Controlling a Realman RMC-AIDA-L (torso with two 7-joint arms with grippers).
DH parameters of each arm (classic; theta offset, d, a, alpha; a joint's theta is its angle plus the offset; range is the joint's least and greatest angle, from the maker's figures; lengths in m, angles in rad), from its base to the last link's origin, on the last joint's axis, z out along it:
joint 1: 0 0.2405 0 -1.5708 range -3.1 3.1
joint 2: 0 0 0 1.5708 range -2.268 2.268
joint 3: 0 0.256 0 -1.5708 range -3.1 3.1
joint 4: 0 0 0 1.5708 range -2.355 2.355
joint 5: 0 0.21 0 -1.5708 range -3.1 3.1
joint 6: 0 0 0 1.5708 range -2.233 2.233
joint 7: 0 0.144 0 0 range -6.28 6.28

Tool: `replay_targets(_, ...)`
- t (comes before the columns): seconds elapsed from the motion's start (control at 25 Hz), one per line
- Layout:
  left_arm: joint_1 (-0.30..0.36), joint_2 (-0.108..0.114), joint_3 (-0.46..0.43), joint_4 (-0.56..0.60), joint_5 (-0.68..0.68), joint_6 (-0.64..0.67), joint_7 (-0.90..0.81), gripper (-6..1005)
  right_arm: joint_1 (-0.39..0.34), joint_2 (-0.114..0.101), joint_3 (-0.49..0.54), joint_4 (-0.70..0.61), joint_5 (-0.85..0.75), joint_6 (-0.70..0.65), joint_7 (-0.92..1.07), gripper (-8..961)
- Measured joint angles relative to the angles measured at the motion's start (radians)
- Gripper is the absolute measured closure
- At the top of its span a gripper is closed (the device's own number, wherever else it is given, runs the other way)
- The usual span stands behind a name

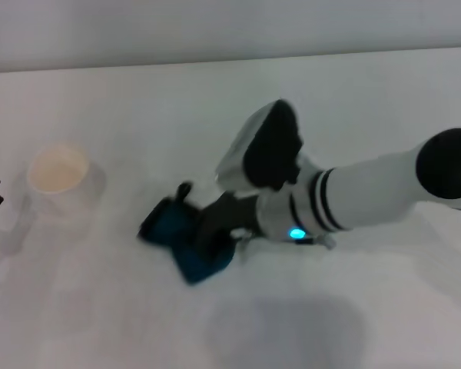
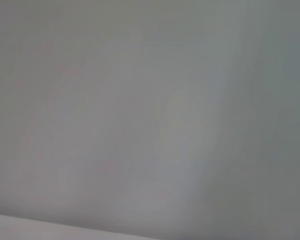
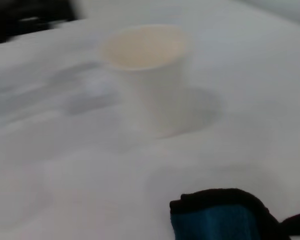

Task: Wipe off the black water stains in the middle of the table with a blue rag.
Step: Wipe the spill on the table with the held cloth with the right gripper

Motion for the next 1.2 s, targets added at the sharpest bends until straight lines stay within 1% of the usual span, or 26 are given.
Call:
replay_targets(0.12,-0.007,0.000,0.000,-0.009,0.000,0.000,-0.001,108,0.010,0.001,-0.030,-0.024,-0.003,0.048,-0.002,867)
replay_targets(0.2,-0.010,0.000,0.000,-0.013,0.000,0.001,-0.005,108,0.017,0.001,-0.041,-0.025,-0.003,0.040,-0.002,867)
replay_targets(0.36,-0.018,0.001,0.000,-0.025,0.003,0.000,-0.011,108,0.012,0.001,-0.037,-0.016,-0.005,-0.077,0.000,867)
replay_targets(0.52,-0.023,0.001,0.000,-0.037,0.009,-0.001,-0.011,107,0.015,-0.006,-0.026,0.022,-0.010,-0.179,-0.002,866)
replay_targets(0.64,-0.024,0.001,-0.001,-0.037,0.010,0.000,-0.011,107,0.033,-0.008,0.007,0.080,-0.011,-0.204,-0.002,866)
replay_targets(0.76,-0.024,0.000,-0.001,-0.043,0.010,0.000,-0.011,107,0.035,-0.012,0.057,0.115,-0.024,-0.206,-0.002,866)
replay_targets(1.0,-0.024,-0.001,0.000,-0.047,0.009,0.000,-0.011,107,-0.020,-0.011,0.191,0.124,-0.136,-0.205,0.000,866)
replay_targets(1.12,-0.023,-0.001,0.000,-0.047,0.009,0.001,-0.011,107,-0.034,-0.009,0.204,0.111,-0.134,-0.180,0.007,866)
replay_targets(1.2,-0.024,-0.001,0.000,-0.046,0.009,0.001,-0.011,108,-0.035,-0.004,0.193,0.100,-0.122,-0.147,0.009,866)
